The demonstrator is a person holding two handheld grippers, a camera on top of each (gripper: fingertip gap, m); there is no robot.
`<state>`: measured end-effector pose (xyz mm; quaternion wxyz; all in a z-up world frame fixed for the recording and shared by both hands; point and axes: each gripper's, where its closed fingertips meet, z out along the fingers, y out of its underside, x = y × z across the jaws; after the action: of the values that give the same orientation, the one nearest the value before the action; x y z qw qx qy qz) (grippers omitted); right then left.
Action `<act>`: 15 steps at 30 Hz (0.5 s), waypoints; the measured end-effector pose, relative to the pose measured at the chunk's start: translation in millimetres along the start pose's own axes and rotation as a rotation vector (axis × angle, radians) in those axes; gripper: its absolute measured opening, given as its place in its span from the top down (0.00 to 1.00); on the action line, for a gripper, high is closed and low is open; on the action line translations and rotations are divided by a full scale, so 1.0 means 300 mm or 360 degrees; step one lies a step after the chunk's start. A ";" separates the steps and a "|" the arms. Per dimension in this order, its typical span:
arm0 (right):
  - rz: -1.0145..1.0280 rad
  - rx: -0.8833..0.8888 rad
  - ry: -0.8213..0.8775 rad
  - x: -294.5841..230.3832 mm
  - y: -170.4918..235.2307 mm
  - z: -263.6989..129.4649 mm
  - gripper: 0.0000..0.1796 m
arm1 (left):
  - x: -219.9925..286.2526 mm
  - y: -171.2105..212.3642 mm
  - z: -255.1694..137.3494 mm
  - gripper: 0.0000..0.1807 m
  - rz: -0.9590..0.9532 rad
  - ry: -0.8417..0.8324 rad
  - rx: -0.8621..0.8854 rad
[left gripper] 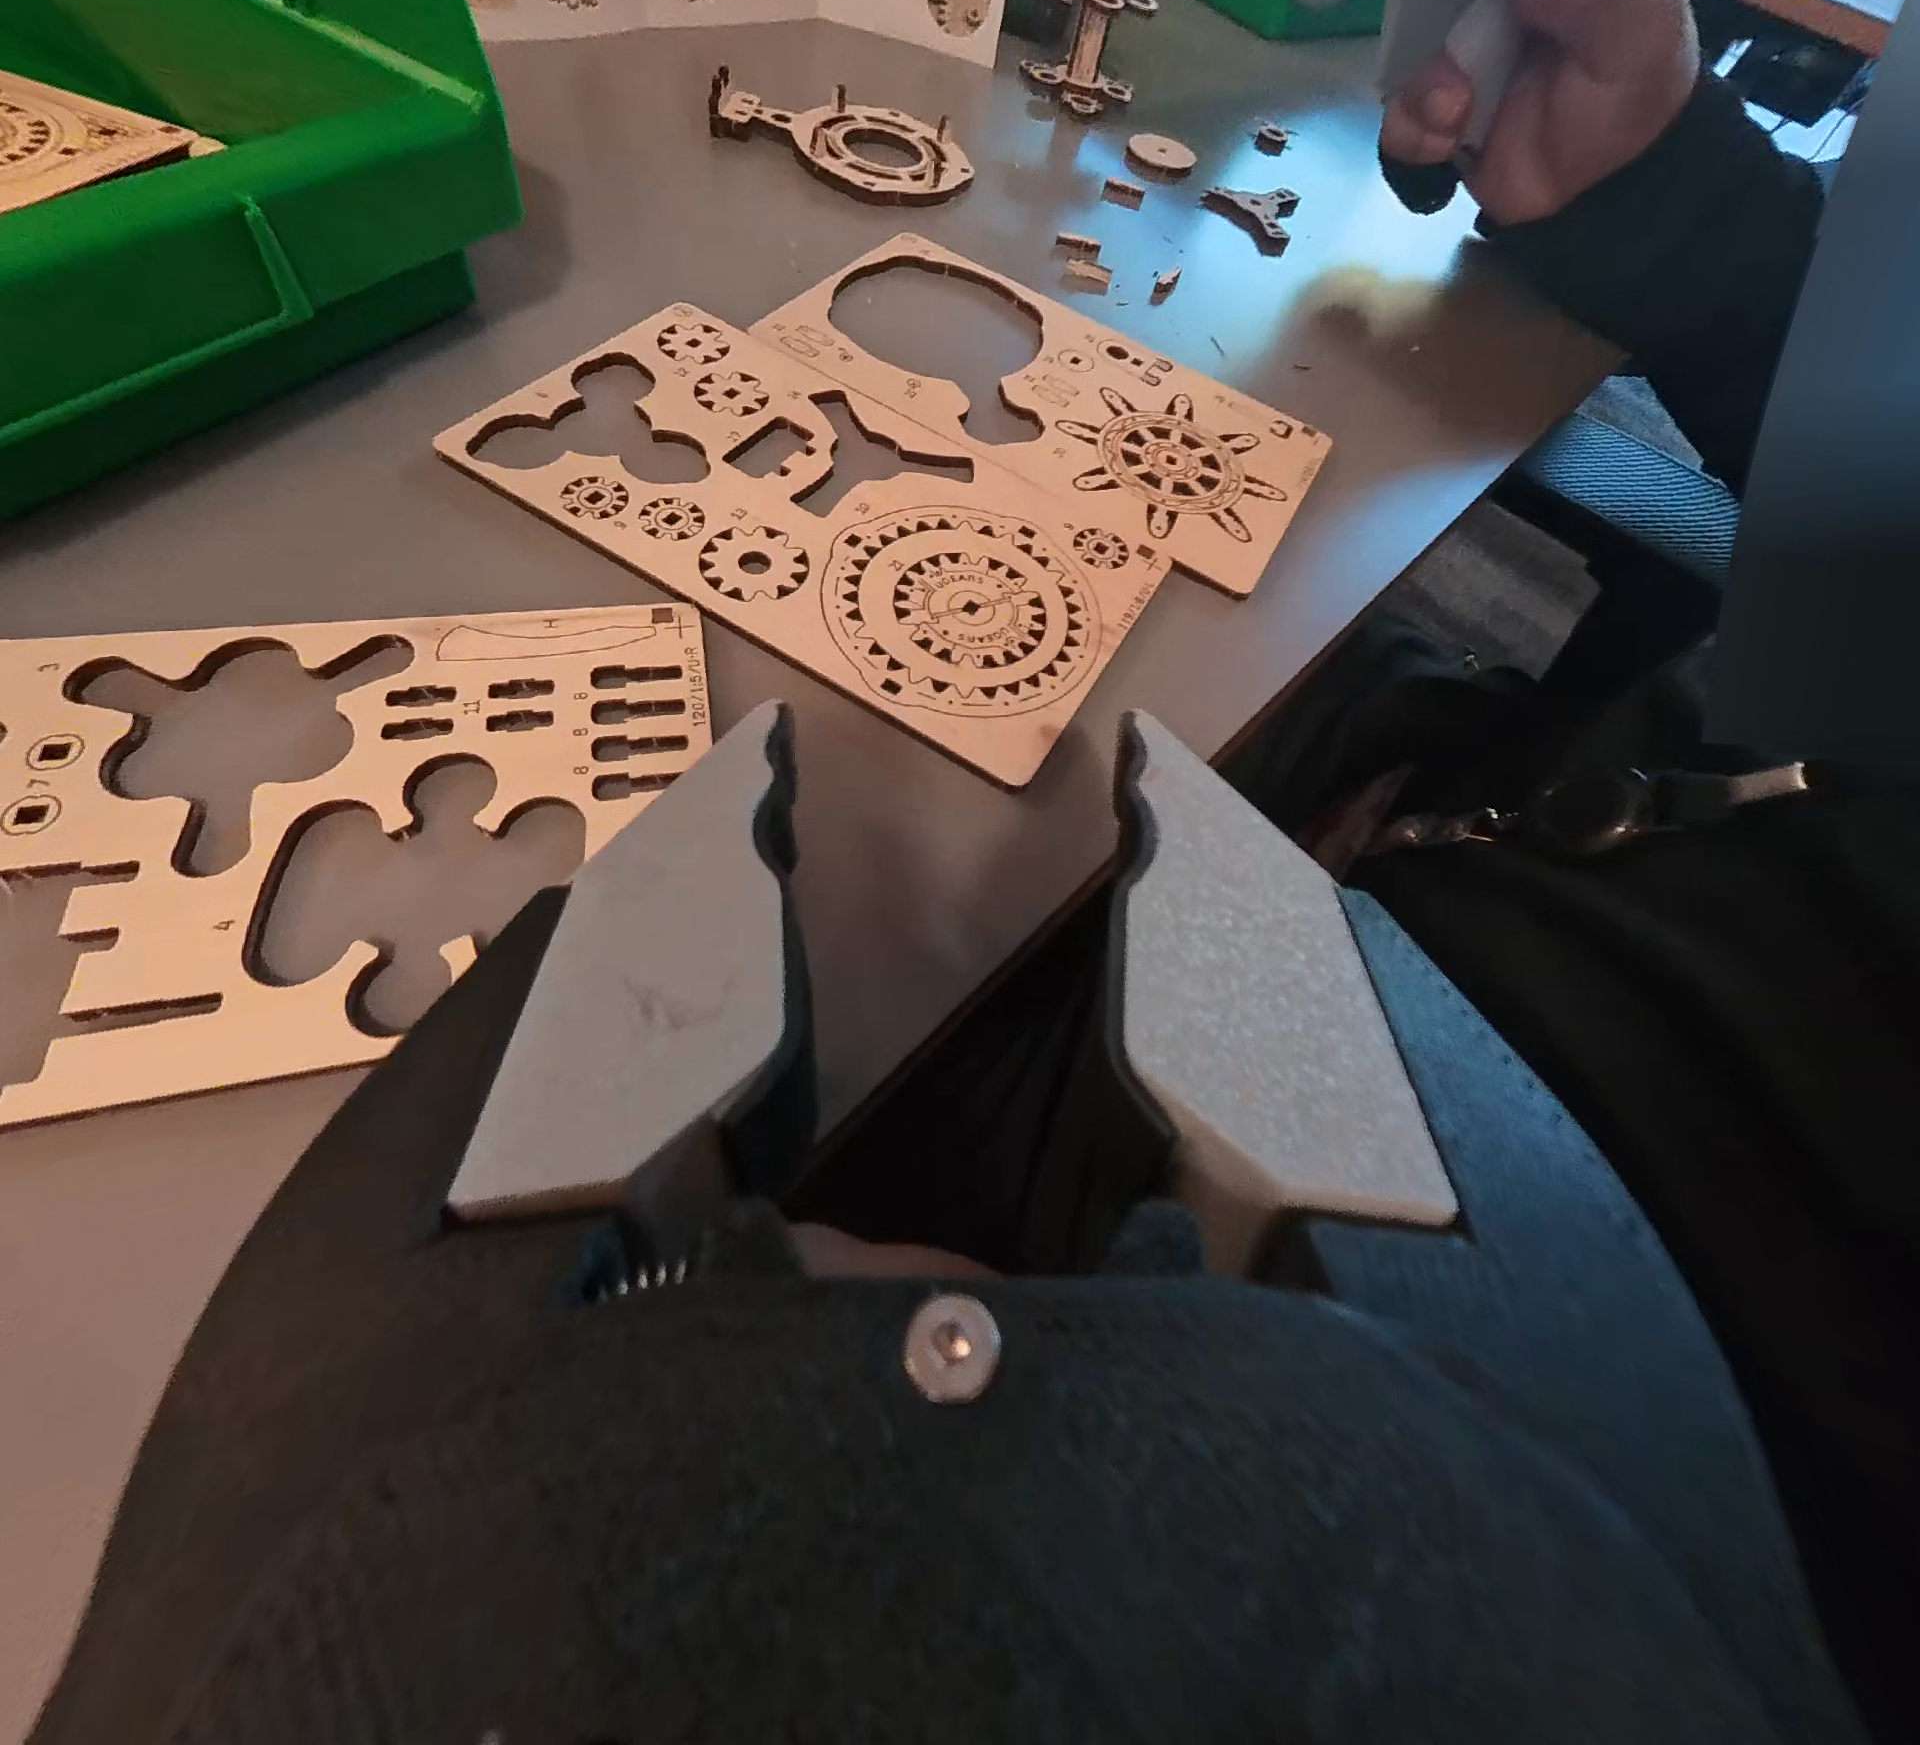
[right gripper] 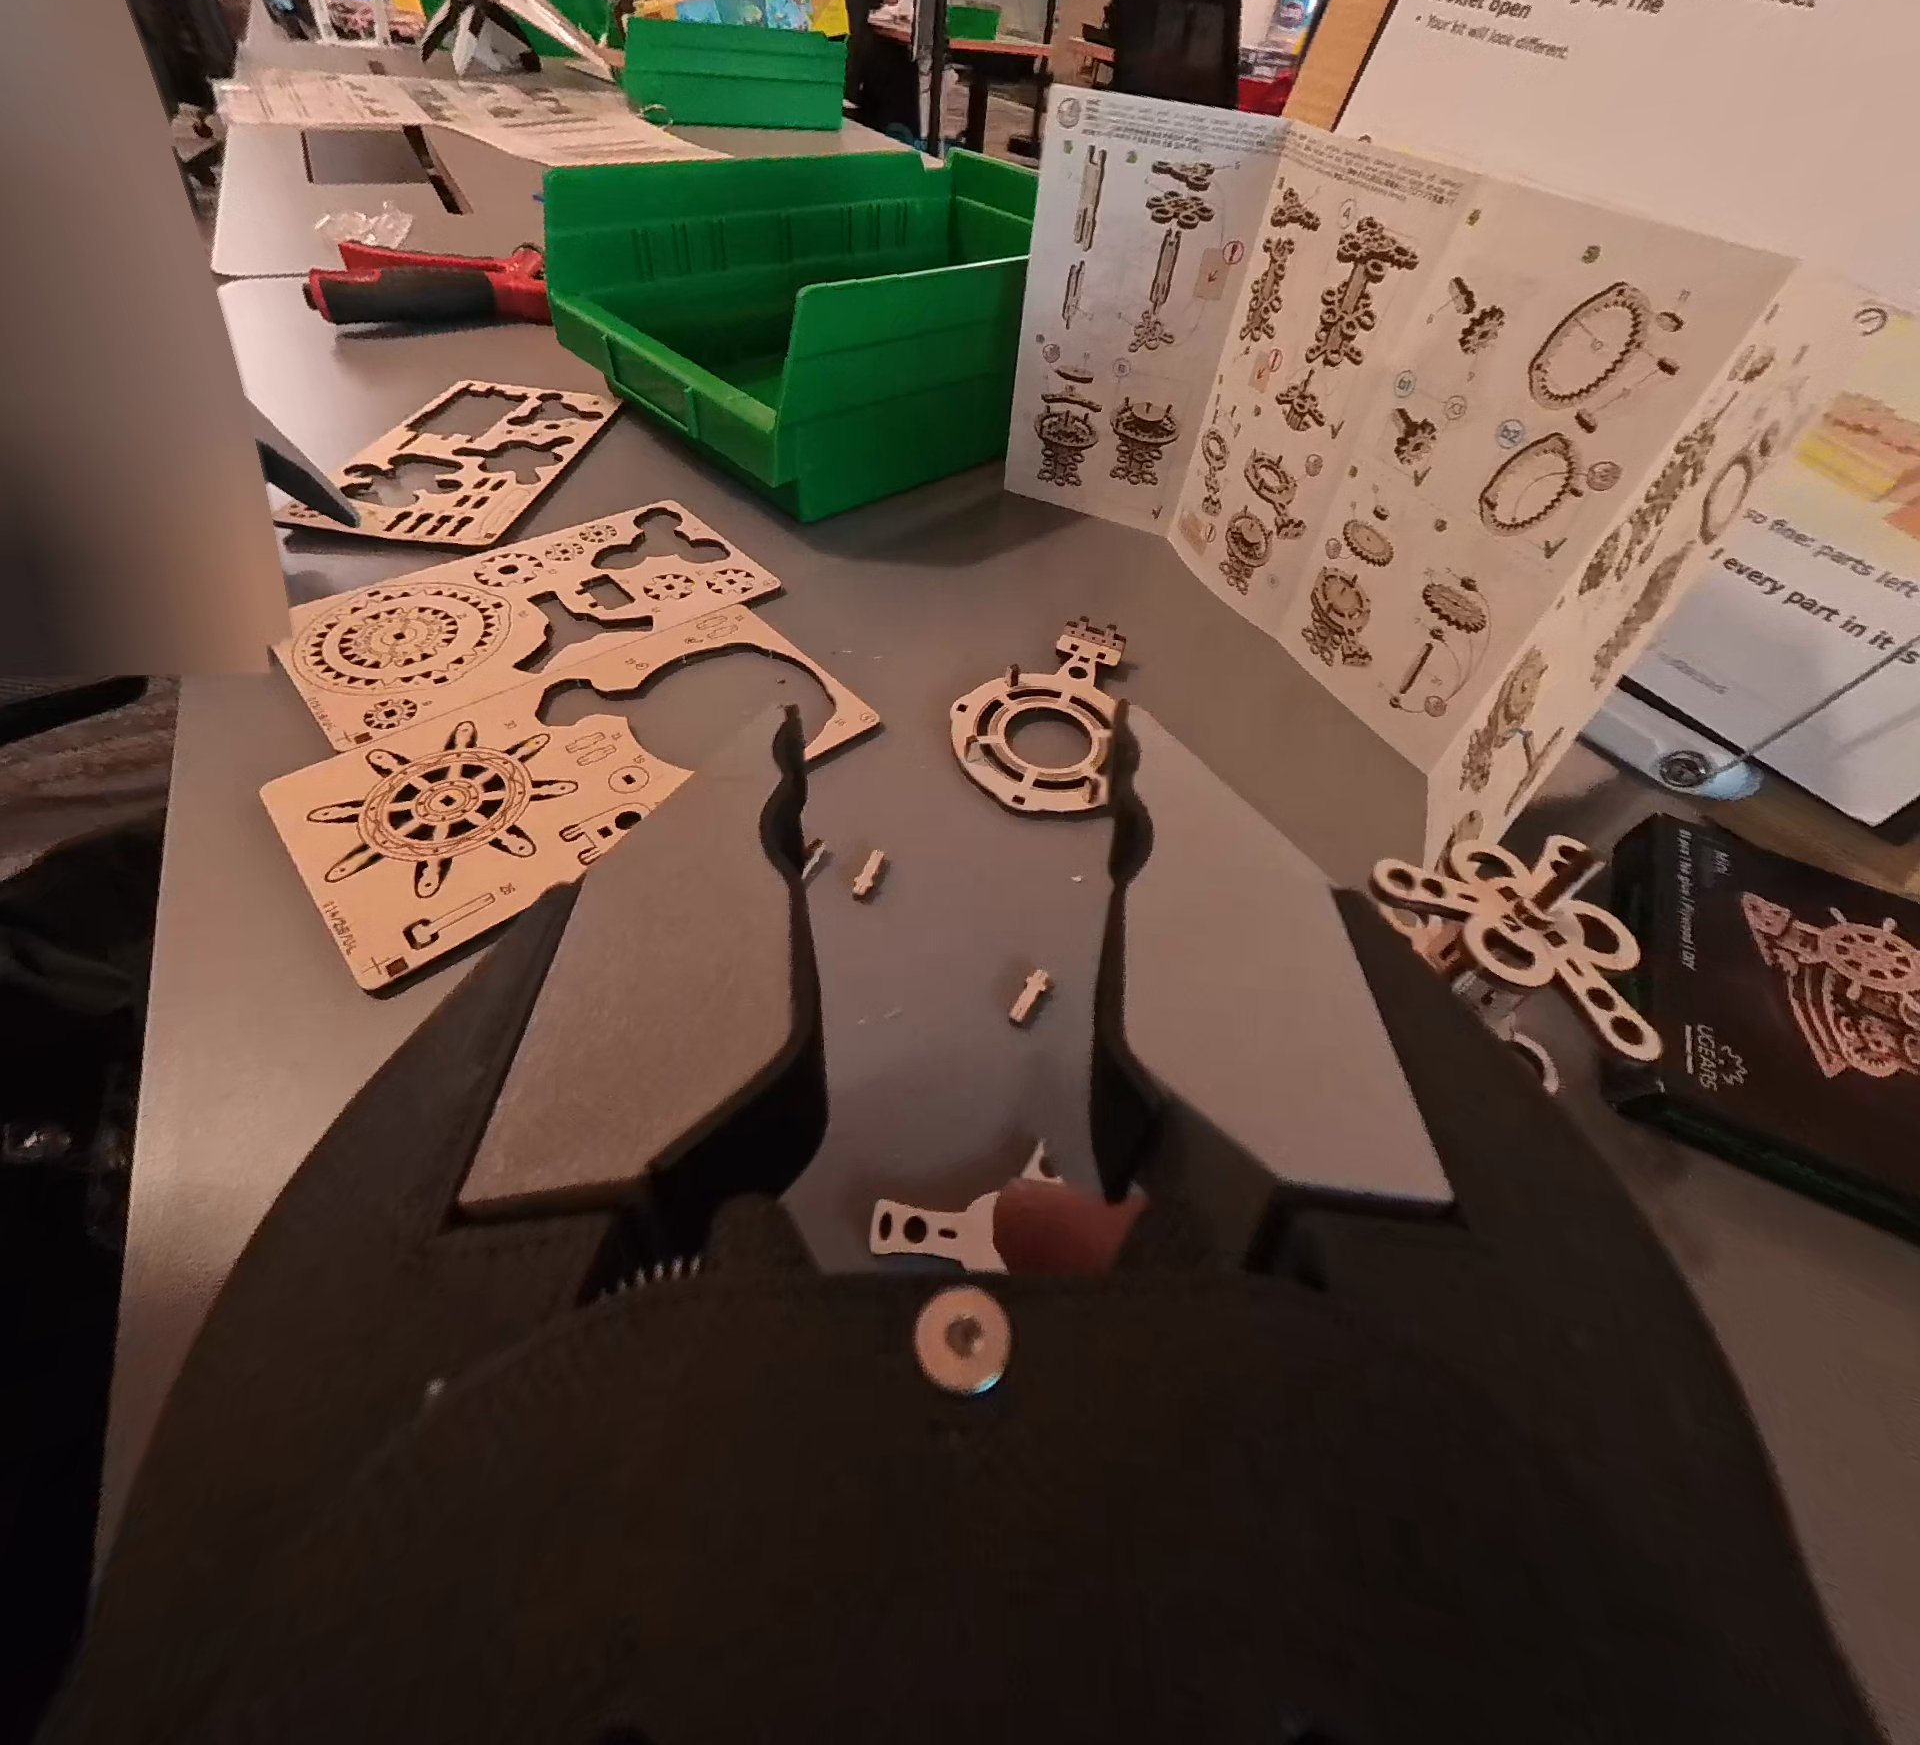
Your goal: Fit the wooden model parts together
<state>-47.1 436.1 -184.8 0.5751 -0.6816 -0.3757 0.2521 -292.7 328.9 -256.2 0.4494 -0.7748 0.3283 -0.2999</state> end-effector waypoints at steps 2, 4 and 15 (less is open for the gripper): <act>0.0024 0.0014 0.0007 0.009 -0.002 -0.003 0.69 | -0.004 -0.001 0.001 0.71 0.0017 -0.0004 0.0011; 0.0046 0.0029 -0.0002 0.011 -0.005 -0.005 0.69 | -0.006 -0.001 0.000 0.73 0.0033 -0.0014 0.0020; -0.0079 -0.0269 -0.0816 -0.419 -0.017 0.164 0.47 | 0.012 0.027 -0.008 0.65 0.0110 -0.0071 -0.0120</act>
<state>-160.6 364.9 -201.3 0.4081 -0.6317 -0.5453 0.3702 -294.2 321.8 -261.7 0.4372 -0.7859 0.3557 -0.2542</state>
